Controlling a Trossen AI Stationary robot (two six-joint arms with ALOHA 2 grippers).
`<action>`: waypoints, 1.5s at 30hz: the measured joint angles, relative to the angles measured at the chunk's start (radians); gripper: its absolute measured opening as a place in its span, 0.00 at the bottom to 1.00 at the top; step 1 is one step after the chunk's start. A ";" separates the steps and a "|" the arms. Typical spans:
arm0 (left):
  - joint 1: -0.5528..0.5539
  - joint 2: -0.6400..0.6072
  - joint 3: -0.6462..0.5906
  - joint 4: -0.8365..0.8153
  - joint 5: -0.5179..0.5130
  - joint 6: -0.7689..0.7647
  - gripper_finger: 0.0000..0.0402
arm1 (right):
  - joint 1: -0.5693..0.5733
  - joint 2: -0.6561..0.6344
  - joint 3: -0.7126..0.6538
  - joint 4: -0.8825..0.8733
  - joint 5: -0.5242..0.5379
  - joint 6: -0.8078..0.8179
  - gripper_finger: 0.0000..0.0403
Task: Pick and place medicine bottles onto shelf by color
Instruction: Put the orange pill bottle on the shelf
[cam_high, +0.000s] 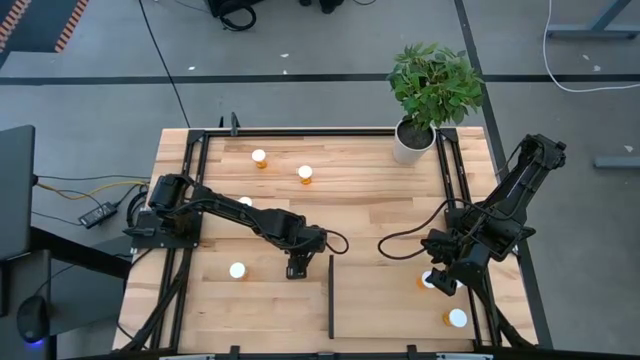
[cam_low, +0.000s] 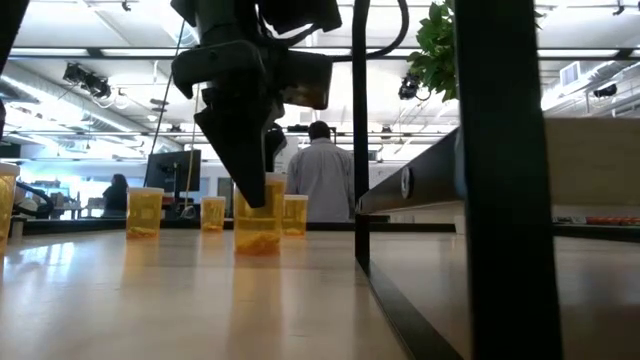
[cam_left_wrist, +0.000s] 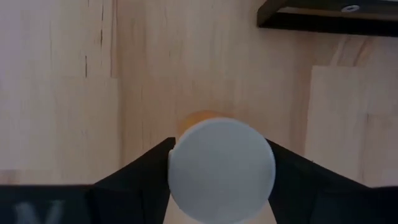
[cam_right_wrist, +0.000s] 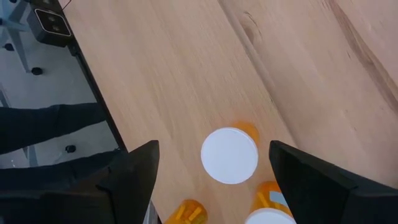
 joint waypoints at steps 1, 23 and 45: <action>0.000 0.000 0.000 -0.001 0.000 -0.006 0.53 | 0.000 0.000 0.000 0.000 0.000 -0.001 0.77; 0.102 -0.018 0.464 -0.395 0.000 0.116 0.54 | 0.000 0.000 0.000 -0.011 0.000 -0.016 0.77; 0.062 0.194 0.955 -0.399 0.001 0.187 0.52 | 0.000 -0.142 0.000 -0.091 -0.051 0.058 0.77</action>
